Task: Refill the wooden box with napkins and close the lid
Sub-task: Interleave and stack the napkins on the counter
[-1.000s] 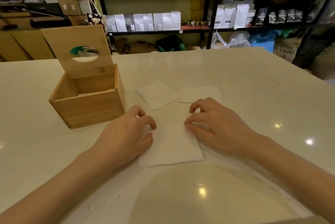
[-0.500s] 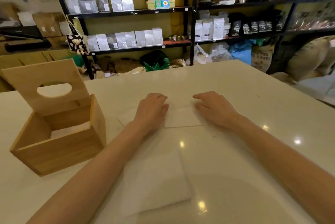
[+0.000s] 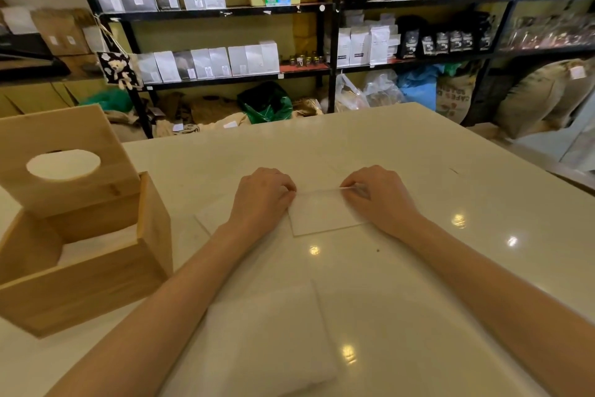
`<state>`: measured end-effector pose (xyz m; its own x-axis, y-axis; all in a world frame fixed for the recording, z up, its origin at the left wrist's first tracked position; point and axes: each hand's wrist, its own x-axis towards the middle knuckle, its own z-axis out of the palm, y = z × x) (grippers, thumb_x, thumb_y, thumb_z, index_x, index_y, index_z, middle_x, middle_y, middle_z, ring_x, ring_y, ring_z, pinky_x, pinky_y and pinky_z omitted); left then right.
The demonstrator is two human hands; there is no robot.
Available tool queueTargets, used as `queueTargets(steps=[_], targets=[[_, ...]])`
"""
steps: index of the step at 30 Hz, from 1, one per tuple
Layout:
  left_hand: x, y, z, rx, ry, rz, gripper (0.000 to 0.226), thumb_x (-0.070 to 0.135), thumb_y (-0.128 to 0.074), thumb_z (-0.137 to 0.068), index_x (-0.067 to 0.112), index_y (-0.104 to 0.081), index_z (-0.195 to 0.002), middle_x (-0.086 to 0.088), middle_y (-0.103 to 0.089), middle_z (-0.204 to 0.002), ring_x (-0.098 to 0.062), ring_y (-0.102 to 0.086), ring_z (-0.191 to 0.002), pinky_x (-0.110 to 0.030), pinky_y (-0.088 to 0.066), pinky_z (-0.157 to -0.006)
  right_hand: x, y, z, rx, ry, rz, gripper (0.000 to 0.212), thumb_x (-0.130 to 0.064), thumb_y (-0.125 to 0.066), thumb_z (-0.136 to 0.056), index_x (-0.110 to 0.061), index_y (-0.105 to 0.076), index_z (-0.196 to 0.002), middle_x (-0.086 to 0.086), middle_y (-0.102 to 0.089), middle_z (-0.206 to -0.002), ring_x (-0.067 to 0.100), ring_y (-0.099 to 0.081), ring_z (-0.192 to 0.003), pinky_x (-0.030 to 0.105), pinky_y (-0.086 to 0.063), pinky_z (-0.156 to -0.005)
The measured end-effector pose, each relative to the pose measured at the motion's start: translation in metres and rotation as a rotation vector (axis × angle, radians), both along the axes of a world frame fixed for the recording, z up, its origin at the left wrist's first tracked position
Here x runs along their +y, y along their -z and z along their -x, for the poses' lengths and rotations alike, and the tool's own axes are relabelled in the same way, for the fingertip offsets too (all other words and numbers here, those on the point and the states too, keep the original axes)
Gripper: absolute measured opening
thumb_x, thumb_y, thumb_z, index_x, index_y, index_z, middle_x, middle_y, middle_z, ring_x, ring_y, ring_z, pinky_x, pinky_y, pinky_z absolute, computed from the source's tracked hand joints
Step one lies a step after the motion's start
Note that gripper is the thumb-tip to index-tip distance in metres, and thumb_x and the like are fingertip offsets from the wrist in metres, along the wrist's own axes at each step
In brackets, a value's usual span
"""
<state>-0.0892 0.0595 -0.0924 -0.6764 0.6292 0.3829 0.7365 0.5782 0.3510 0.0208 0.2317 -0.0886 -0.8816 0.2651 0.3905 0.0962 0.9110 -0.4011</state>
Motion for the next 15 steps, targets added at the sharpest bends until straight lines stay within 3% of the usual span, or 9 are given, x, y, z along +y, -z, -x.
queueTargets(steps=[3, 7, 9, 12, 15], targets=[[0.0, -0.004, -0.002, -0.056, 0.031, -0.099, 0.014, 0.019, -0.054, -0.087, 0.017, -0.065, -0.095, -0.002, -0.069, -0.1, -0.02, -0.059, -0.093, -0.03, -0.043, -0.081, 0.001, -0.003, -0.001, 0.099, -0.001, 0.034, 0.012, -0.017, -0.056, -0.086, -0.013, -0.068, -0.089, 0.004, -0.069, -0.099, 0.022, -0.054, -0.101, 0.037, -0.039, -0.091], [0.002, -0.015, -0.008, -0.243, 0.119, -0.122, 0.033, 0.033, -0.059, -0.083, 0.03, -0.055, -0.116, 0.004, -0.058, -0.119, -0.01, -0.05, -0.104, -0.026, -0.038, -0.087, 0.0, -0.019, -0.005, 0.224, -0.049, 0.084, 0.005, -0.013, -0.061, -0.082, -0.011, -0.066, -0.084, 0.005, -0.066, -0.108, 0.02, -0.051, -0.107, 0.026, -0.033, -0.09], [0.002, -0.025, -0.012, -0.293, 0.158, -0.156, 0.034, 0.032, -0.066, -0.078, 0.028, -0.059, -0.111, 0.006, -0.056, -0.122, -0.004, -0.046, -0.105, -0.022, -0.032, -0.088, -0.002, -0.026, -0.01, 0.244, -0.089, 0.153, 0.005, -0.011, -0.06, -0.082, -0.016, -0.064, -0.082, 0.001, -0.065, -0.109, 0.014, -0.05, -0.106, 0.019, -0.031, -0.085], [-0.005, -0.044, -0.021, -0.427, 0.186, -0.316, 0.016, 0.028, -0.067, -0.077, 0.027, -0.068, -0.093, 0.011, -0.065, -0.105, -0.005, -0.057, -0.099, -0.024, -0.041, -0.088, -0.005, -0.038, -0.018, 0.254, -0.136, 0.37, 0.01, -0.013, -0.057, -0.084, -0.023, -0.061, -0.083, -0.007, -0.066, -0.1, 0.006, -0.055, -0.096, 0.008, -0.036, -0.072], [-0.017, -0.064, -0.032, -0.517, 0.256, -0.411, 0.01, 0.022, -0.063, -0.081, 0.028, -0.069, -0.077, 0.017, -0.069, -0.073, 0.002, -0.063, -0.073, -0.013, -0.048, -0.07, -0.01, -0.054, -0.025, 0.301, -0.25, 0.568, 0.016, -0.011, -0.056, -0.085, -0.023, -0.064, -0.078, -0.014, -0.067, -0.079, 0.002, -0.059, -0.078, 0.012, -0.043, -0.072]])
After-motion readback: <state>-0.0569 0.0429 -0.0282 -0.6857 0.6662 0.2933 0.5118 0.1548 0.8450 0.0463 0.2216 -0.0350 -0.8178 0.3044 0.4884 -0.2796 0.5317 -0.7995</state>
